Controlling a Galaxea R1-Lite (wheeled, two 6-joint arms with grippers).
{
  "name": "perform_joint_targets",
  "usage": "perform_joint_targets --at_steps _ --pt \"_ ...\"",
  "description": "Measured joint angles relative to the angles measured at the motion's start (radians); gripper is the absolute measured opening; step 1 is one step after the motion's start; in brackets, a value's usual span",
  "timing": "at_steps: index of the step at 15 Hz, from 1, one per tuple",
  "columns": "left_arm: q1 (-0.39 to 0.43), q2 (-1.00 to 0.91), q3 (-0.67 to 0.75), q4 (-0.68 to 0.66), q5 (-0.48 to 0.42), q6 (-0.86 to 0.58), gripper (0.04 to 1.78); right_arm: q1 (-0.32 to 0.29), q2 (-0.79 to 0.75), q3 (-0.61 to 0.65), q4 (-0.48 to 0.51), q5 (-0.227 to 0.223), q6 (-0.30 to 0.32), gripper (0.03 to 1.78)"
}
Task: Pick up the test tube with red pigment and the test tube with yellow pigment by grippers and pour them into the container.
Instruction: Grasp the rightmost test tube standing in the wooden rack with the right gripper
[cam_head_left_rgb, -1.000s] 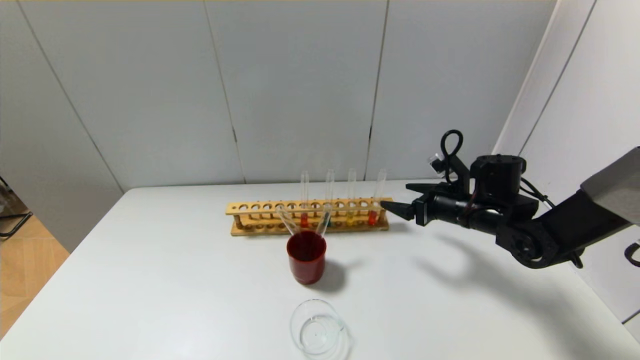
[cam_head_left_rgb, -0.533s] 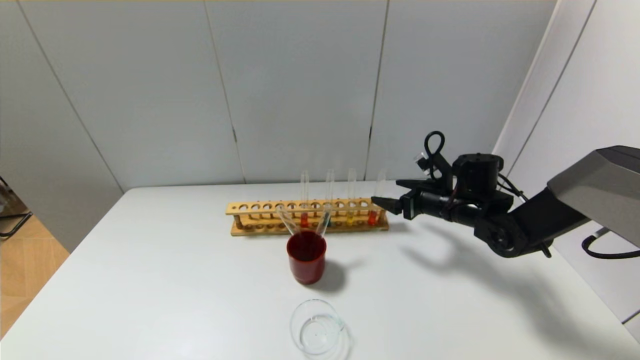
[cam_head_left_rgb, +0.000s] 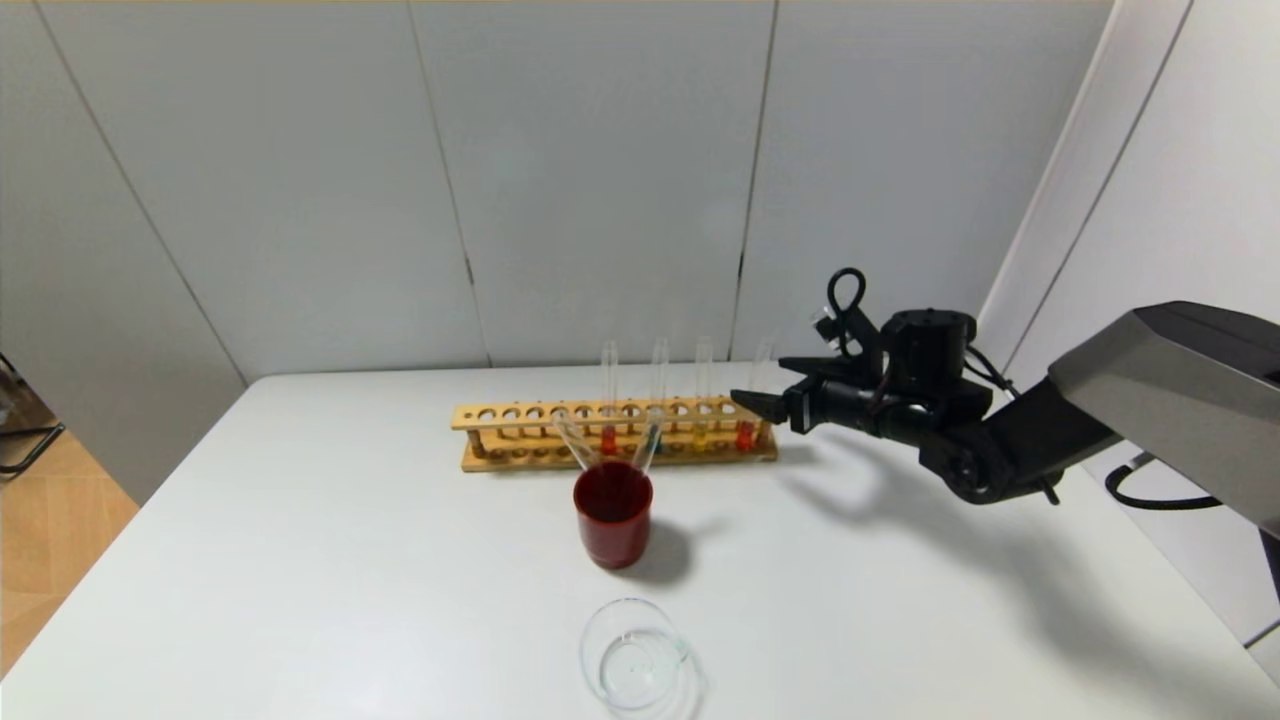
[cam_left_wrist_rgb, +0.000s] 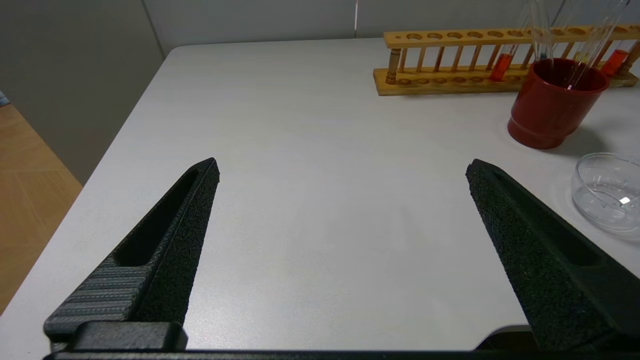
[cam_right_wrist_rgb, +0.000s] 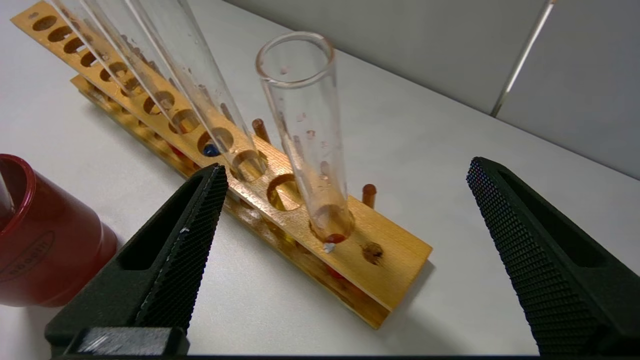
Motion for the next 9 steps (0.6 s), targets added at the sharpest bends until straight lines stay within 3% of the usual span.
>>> perform_joint_targets --at_steps 9 --pt "0.000 0.000 0.000 0.000 0.000 0.000 1.75 0.025 0.032 -0.044 0.003 -0.001 0.000 1.75"
